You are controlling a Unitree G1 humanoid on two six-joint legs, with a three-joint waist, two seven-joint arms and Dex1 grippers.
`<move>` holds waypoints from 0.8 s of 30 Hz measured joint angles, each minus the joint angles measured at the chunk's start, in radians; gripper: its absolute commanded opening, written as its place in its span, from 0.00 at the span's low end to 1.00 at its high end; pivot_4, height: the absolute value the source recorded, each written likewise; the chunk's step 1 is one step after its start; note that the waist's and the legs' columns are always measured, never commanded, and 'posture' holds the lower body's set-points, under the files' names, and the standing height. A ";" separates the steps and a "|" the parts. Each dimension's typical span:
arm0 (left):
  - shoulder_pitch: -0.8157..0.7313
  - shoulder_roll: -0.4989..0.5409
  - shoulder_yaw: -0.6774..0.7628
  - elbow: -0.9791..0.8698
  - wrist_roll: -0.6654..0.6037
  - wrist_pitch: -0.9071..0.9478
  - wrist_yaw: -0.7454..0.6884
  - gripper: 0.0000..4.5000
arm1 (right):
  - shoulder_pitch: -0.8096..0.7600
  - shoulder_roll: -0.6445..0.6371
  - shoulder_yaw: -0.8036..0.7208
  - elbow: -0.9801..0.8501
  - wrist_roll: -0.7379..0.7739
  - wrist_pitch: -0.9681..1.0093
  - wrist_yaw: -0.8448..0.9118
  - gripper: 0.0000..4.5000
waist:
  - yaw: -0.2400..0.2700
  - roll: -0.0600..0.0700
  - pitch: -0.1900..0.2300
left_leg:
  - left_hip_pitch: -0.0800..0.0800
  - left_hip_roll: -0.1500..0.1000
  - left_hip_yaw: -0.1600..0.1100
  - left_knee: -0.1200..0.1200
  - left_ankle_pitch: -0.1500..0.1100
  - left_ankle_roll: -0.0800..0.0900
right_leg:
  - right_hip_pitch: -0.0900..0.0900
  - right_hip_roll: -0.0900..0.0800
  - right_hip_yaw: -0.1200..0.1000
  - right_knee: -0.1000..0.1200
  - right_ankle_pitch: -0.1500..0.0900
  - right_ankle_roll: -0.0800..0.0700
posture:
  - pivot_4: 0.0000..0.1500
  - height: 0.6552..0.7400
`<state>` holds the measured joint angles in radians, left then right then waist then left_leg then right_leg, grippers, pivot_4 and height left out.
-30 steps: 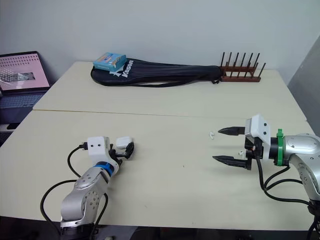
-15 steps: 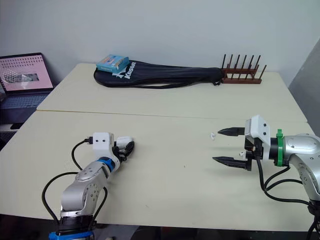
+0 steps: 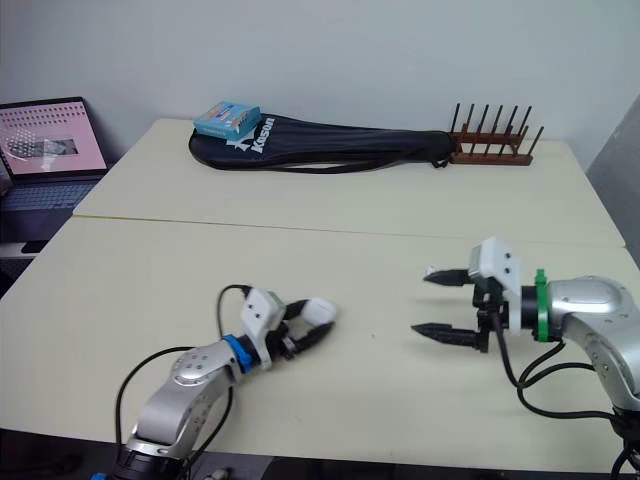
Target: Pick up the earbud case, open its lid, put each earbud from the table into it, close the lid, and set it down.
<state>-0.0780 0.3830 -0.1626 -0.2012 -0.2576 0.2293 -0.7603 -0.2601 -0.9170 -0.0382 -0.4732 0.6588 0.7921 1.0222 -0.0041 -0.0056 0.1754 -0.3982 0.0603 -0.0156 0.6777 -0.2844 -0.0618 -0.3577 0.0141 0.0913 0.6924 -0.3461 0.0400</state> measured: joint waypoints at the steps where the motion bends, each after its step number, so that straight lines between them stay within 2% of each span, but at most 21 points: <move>1: -0.001 0.010 -0.008 -0.001 0.000 -0.031 -0.027 0.64 | -0.012 0.011 0.018 -0.012 0.028 0.057 -0.023 1.00 | 0.000 0.000 0.000 | 0.000 0.000 -0.001 0.000 0.000 0.000 | 0.000 0.001 0.000 0.001 0.000 0.000 | 1.00 0.85; 5: -0.007 0.016 -0.049 0.000 0.009 -0.131 -0.101 0.64 | -0.073 0.102 0.059 -0.046 0.126 0.230 -0.117 1.00 | -0.007 0.000 0.000 | 0.001 0.001 -0.002 0.000 0.000 0.001 | -0.001 0.004 0.000 0.004 0.000 0.000 | 1.00 0.85; 13: -0.067 0.032 -0.112 0.056 0.073 -0.401 -0.211 0.64 | -0.122 0.300 0.057 0.019 0.275 0.489 -0.315 1.00 | -0.008 -0.001 0.000 | -0.001 0.000 -0.001 0.000 0.000 0.001 | -0.002 0.002 -0.002 0.002 0.000 0.000 | 1.00 0.85; 24: -0.106 0.021 -0.126 0.135 0.105 -0.561 -0.214 0.64 | -0.139 0.351 0.027 0.103 0.352 0.571 -0.371 1.00 | -0.016 -0.001 0.000 | -0.002 0.000 -0.001 0.000 0.000 0.001 | -0.004 0.003 -0.001 0.004 0.000 0.000 | 1.00 0.85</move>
<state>-0.1843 0.4040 -0.2888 -0.0664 -0.1523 -0.3317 -0.9746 -0.3991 -0.5662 -0.0114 -0.3706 1.0107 1.3632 0.6517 -0.0202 -0.0062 0.1758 -0.3997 0.0601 -0.0166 0.6775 -0.2848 -0.0606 -0.3619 0.0170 0.0899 0.6964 -0.3460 0.0398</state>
